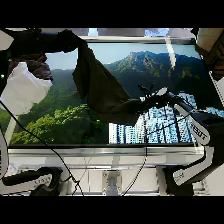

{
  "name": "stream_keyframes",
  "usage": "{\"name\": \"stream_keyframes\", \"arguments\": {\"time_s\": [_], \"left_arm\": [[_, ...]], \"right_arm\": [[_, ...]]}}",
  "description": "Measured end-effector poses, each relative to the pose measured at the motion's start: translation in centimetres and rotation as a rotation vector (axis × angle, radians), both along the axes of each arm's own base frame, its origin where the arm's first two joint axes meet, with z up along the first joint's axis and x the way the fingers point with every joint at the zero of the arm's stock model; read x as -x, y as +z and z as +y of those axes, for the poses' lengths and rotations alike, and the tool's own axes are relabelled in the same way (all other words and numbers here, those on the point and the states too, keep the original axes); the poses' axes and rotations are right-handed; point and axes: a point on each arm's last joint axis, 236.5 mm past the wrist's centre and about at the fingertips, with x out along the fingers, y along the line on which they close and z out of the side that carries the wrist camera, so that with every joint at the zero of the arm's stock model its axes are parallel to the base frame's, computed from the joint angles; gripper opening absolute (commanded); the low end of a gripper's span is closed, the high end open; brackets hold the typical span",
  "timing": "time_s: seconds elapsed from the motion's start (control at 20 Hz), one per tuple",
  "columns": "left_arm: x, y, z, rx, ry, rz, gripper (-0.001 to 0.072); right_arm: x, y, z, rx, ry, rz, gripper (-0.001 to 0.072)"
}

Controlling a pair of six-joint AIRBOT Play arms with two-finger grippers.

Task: Fold the shirts.

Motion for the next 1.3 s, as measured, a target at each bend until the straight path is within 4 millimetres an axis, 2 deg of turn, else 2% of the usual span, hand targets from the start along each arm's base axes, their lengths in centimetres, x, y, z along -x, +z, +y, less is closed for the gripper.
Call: {"name": "stream_keyframes", "arguments": {"time_s": [0.15, 0.2, 0.25, 0.3, 0.5, 0.75, 0.95, 1.05, 1.2, 1.3], "left_arm": [[0.0, 0.0, 0.0, 0.0, -0.002, 0.001, 0.0013], [0.1, 0.0, 0.0, -0.001, -0.002, 0.002, 0.0013], [0.1, 0.0, 0.0, -0.001, -0.003, 0.002, 0.0013], [0.1, 0.0, -0.1, -0.001, -0.003, 0.002, 0.0013], [0.1, -0.1, 0.0, -0.004, -0.005, 0.001, 0.0013], [0.3, -0.3, -0.1, -0.008, -0.013, 0.01, 0.0014], [0.4, -0.4, -0.2, -0.011, -0.017, 0.012, 0.0013], [0.4, -0.3, -0.1, -0.015, -0.018, 0.006, 0.0013], [0.6, 0.6, 0.0, -0.021, -0.017, -0.032, 0.0013], [1.2, 2.7, 0.4, -0.017, -0.002, -0.102, 0.0013]], "right_arm": [[0.9, -0.6, 1.9, -0.039, 0.02, 0.035, 0.0326], [1.2, -0.8, 2.5, -0.043, 0.035, 0.04, 0.0251], [1.5, -1.0, 2.8, -0.044, 0.048, 0.041, 0.0107], [1.8, -1.2, 3.1, -0.042, 0.059, 0.044, 0.0031], [1.8, -0.7, 3.8, -0.068, 0.093, 0.034, 0.0022], [-0.7, 1.9, 4.6, -0.115, 0.09, -0.039, 0.0019], [-4.3, 6.3, 4.4, -0.116, 0.1, -0.189, 0.0019], [-6.1, 9.4, 3.6, -0.111, 0.091, -0.28, 0.0017], [-8.1, 15.2, 1.0, -0.09, 0.055, -0.433, 0.0017], [-8.7, 19.8, -1.8, -0.053, 0.016, -0.548, 0.0016]]}}
